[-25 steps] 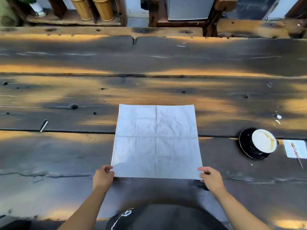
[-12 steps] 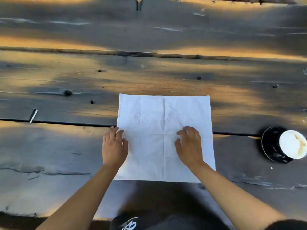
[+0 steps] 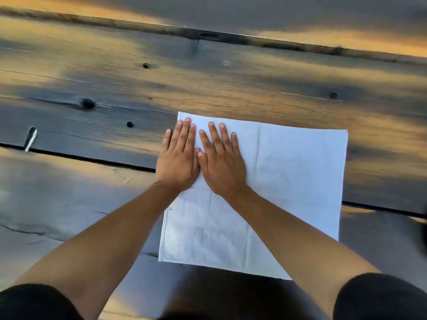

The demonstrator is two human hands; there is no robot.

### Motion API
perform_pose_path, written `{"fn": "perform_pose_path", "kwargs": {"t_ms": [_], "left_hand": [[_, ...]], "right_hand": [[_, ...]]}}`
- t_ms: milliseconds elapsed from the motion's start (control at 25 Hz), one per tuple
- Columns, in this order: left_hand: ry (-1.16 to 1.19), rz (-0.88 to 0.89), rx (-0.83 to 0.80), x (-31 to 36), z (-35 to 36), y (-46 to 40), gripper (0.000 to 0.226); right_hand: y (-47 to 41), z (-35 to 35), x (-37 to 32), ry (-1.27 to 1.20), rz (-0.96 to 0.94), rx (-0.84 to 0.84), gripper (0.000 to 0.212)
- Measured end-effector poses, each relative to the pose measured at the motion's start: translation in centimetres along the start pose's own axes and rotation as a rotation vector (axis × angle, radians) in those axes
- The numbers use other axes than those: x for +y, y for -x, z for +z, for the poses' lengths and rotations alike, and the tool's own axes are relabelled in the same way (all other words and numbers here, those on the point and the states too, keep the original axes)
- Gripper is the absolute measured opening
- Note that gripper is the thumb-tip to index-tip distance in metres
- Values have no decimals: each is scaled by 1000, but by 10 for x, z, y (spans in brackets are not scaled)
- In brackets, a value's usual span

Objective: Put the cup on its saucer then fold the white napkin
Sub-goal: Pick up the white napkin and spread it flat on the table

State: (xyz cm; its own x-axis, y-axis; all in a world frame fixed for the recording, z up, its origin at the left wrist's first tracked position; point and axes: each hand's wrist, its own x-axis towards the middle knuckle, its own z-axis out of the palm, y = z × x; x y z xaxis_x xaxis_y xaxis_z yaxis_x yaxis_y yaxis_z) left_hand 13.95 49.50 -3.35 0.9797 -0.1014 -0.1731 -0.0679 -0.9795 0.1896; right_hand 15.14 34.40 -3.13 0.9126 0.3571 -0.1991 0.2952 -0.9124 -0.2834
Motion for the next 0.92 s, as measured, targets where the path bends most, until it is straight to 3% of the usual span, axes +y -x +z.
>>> {"fn": "perform_pose_path", "kwargs": {"t_ms": [240,400,520,720,800,920], "left_hand": [[-20,15,4,1,0,-2,65],[-39,3,8,1,0,-1,65],[-26,5,12,0,1,-2,65],[-19,-2,16,0,2,-3,66],[-18,-2,25,-1,3,-3,65],[-14,14,37,-2,4,-3,63]], "right_hand": [[30,-7,75,81,86,109,60],[71,-32,170,128,194,62,62],[82,-45,196,94,307,32,63],[56,-42,138,16,440,193,57],[30,-33,81,-29,319,227,55],[0,-12,0,-55,82,130,55]]}}
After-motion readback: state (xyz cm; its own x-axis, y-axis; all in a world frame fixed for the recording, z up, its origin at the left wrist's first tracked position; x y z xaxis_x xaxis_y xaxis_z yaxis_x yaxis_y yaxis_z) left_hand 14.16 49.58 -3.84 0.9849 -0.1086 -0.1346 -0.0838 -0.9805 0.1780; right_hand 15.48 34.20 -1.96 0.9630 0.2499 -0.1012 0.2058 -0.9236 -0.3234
